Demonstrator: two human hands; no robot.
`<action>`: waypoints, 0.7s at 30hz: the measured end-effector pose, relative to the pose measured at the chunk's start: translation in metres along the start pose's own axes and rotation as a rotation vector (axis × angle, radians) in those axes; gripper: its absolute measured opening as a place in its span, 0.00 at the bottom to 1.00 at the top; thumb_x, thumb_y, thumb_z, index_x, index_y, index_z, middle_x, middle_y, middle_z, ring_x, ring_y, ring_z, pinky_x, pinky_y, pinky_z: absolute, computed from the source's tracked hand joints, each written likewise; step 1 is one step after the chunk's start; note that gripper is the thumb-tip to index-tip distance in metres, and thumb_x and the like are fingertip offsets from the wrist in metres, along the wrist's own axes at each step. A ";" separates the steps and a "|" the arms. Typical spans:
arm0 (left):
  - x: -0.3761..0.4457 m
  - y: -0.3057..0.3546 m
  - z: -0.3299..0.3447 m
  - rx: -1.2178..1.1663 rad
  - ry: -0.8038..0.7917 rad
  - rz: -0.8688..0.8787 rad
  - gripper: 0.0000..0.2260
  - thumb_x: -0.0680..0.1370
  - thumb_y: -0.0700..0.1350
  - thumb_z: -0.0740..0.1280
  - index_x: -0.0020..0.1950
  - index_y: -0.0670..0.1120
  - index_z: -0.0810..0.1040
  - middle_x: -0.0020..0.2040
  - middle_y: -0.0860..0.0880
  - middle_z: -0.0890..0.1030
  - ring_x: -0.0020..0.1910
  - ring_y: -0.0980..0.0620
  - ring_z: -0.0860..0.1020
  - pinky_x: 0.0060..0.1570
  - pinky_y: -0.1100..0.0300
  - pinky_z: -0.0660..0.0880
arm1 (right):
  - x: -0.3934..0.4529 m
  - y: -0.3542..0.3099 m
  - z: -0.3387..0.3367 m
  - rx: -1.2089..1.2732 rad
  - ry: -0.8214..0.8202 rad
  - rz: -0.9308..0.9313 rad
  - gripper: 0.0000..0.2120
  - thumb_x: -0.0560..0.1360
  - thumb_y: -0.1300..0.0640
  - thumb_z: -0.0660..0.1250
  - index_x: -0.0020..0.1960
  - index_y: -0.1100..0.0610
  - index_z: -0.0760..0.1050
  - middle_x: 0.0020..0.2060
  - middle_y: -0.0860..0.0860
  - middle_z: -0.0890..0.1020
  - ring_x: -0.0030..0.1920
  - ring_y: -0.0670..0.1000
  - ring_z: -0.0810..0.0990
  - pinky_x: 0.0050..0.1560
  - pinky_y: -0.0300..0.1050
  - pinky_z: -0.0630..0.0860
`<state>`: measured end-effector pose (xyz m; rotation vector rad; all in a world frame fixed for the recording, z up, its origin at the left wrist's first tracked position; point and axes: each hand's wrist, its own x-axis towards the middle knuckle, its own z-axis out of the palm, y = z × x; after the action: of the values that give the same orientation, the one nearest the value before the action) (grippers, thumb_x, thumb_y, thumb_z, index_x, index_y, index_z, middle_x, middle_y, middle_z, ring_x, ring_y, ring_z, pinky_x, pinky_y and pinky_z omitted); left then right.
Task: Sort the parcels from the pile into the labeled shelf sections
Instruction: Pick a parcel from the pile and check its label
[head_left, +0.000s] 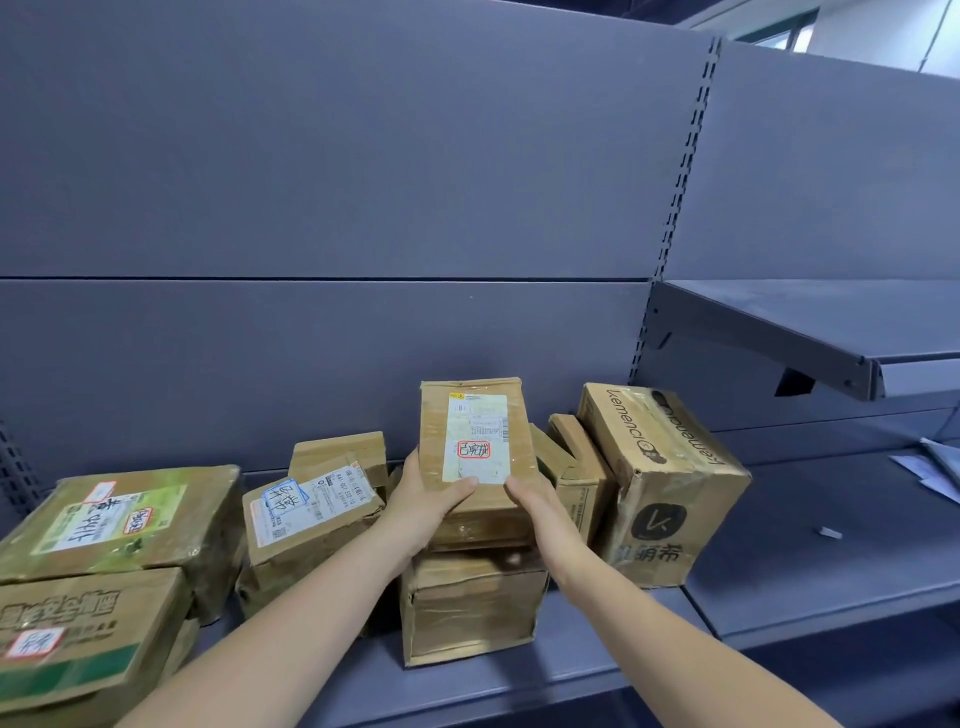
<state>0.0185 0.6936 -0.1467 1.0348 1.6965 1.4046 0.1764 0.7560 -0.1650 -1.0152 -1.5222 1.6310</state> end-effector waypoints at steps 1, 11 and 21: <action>0.000 -0.001 0.000 -0.003 -0.001 -0.004 0.28 0.73 0.48 0.75 0.70 0.52 0.67 0.59 0.56 0.79 0.60 0.54 0.77 0.64 0.51 0.72 | 0.000 0.000 -0.001 0.004 0.001 -0.001 0.29 0.71 0.37 0.66 0.70 0.43 0.68 0.58 0.36 0.79 0.62 0.42 0.74 0.71 0.50 0.64; -0.007 -0.010 -0.004 0.024 -0.005 0.023 0.31 0.72 0.53 0.74 0.71 0.52 0.65 0.62 0.57 0.77 0.60 0.56 0.75 0.64 0.55 0.69 | -0.004 0.002 0.007 0.027 0.015 0.011 0.20 0.78 0.47 0.65 0.69 0.46 0.71 0.56 0.37 0.80 0.61 0.42 0.75 0.73 0.51 0.63; -0.011 -0.018 -0.004 0.002 0.034 0.067 0.29 0.75 0.47 0.73 0.72 0.50 0.63 0.62 0.54 0.76 0.61 0.53 0.74 0.61 0.56 0.69 | -0.013 0.003 0.013 0.017 0.045 -0.011 0.17 0.79 0.50 0.63 0.67 0.49 0.72 0.54 0.38 0.80 0.57 0.37 0.75 0.65 0.44 0.65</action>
<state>0.0174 0.6807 -0.1634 1.0837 1.7020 1.4716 0.1710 0.7386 -0.1661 -1.0255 -1.4789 1.6001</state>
